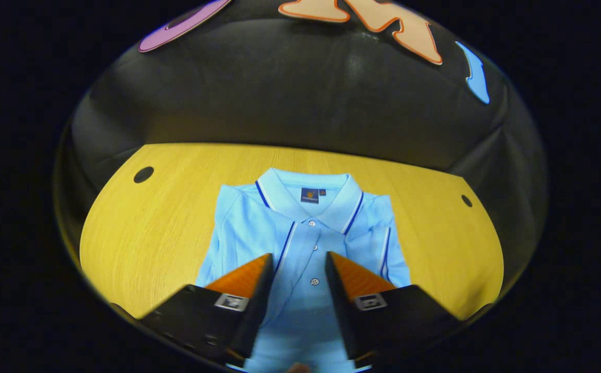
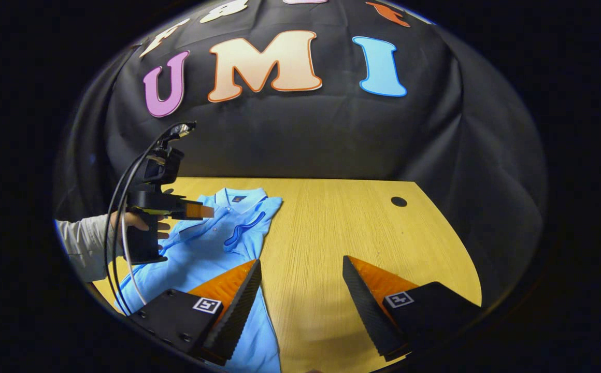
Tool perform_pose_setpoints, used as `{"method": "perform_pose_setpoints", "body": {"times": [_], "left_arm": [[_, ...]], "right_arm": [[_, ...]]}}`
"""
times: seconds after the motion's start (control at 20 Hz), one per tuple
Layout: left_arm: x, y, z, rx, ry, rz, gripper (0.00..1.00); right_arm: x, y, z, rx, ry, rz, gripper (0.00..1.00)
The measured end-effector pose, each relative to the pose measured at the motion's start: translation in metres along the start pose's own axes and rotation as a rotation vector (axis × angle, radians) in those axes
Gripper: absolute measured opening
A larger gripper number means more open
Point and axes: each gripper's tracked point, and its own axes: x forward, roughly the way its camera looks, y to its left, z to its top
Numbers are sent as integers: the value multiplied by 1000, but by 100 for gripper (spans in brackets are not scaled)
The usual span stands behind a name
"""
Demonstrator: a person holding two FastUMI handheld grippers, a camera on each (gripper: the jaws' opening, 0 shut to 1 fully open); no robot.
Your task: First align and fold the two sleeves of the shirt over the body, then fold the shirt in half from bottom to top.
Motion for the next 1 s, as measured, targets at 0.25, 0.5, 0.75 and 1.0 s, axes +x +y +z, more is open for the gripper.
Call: {"method": "perform_pose_setpoints", "body": {"times": [0.25, 0.5, 0.75, 1.0], "left_arm": [[-78, 16, 23, 9, -140, 29, 82], [-150, 51, 10, 29, -193, 36, 82], [-215, 77, -27, 70, -212, 0, 82], [-267, 99, -81, 89, -179, -6, 82]], "right_arm": [[-3, 11, 14, 3, -48, 71, 98], [-26, 28, 19, 1, -94, 62, 98], [-64, 51, 6, -3, -108, 42, 98], [-100, 81, -27, -9, -82, 53, 98]]}}
